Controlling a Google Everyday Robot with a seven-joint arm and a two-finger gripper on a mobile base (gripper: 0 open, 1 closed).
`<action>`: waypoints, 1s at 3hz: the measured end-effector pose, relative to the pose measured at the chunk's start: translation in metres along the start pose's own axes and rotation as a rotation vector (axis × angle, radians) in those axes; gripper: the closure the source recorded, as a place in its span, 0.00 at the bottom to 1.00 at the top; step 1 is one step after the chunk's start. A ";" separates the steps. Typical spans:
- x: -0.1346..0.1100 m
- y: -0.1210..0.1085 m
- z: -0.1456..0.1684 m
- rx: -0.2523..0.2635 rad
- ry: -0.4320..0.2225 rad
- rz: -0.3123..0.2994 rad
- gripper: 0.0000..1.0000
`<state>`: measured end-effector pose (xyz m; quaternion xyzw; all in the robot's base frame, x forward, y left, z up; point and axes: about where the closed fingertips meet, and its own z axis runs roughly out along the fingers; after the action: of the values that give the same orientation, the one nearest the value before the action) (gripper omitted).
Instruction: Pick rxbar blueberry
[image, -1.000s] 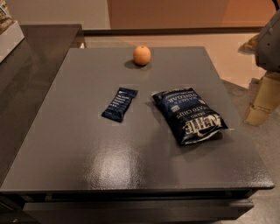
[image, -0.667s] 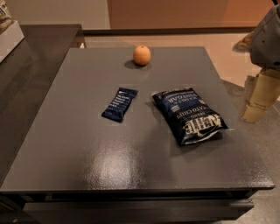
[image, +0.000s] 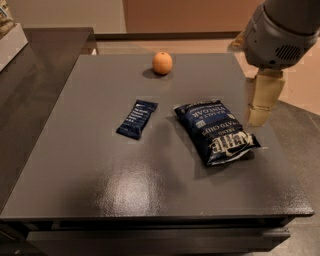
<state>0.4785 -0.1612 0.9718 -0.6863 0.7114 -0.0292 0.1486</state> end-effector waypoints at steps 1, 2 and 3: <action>-0.034 -0.018 0.026 -0.027 0.001 -0.138 0.00; -0.064 -0.038 0.050 -0.057 -0.008 -0.262 0.00; -0.092 -0.054 0.075 -0.088 -0.041 -0.399 0.00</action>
Offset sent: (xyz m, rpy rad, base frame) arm 0.0820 0.1065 -0.0466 -0.0895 0.0493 0.4293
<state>0.5508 -0.0611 0.9295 -0.8197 0.5590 -0.0130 0.1243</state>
